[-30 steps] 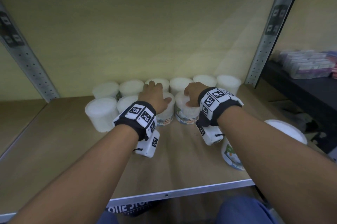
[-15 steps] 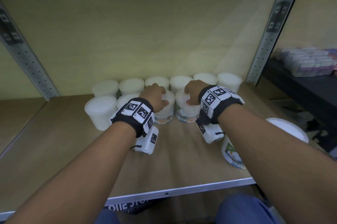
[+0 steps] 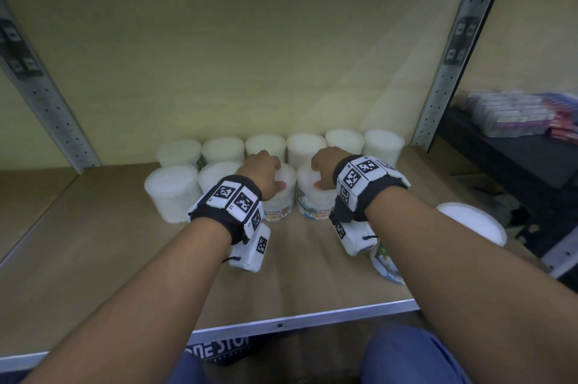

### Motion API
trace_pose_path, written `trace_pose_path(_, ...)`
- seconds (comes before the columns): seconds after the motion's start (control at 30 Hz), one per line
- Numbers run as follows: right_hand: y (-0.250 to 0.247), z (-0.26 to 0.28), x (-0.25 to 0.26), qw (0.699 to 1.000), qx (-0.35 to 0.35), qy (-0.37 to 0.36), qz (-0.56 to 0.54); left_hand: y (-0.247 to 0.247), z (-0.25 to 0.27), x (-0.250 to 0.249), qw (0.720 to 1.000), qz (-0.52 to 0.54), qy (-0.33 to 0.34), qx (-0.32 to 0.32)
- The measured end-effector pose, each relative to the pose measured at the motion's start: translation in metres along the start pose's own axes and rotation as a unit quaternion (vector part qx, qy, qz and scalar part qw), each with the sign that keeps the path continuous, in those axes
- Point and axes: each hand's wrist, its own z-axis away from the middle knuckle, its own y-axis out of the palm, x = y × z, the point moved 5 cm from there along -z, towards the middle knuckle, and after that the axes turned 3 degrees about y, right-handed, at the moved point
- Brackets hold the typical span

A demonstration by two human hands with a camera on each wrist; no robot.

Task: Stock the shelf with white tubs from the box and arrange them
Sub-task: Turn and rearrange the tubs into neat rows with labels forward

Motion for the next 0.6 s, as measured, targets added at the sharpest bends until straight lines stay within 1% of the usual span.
trace_pose_path(0.07, 0.003, 0.009, 0.003, 1.0, 0.025, -0.003, 0.014, 0.002, 0.01, -0.002, 1.0, -0.001, 0.002, 0.001)
trace_pose_path(0.2, 0.007, 0.033, 0.006, 0.998, 0.036, -0.027, 0.036, 0.006, 0.034, -0.006, 1.0, 0.004, 0.006, 0.005)
trace_pose_path(0.3, 0.009, 0.055, 0.006, 0.998, 0.029, -0.032, 0.041, 0.009, 0.056, -0.011, 1.0, 0.003, 0.009, 0.004)
trace_pose_path(0.43, 0.015, 0.086, 0.003, 0.998, 0.0, -0.047, 0.03, 0.014, 0.084, -0.016, 1.0, 0.025, 0.013, -0.002)
trace_pose_path(0.6, 0.024, 0.108, -0.001, 0.998, 0.007, -0.057, -0.005, 0.018, 0.111, -0.023, 0.999, 0.037, 0.009, -0.001)
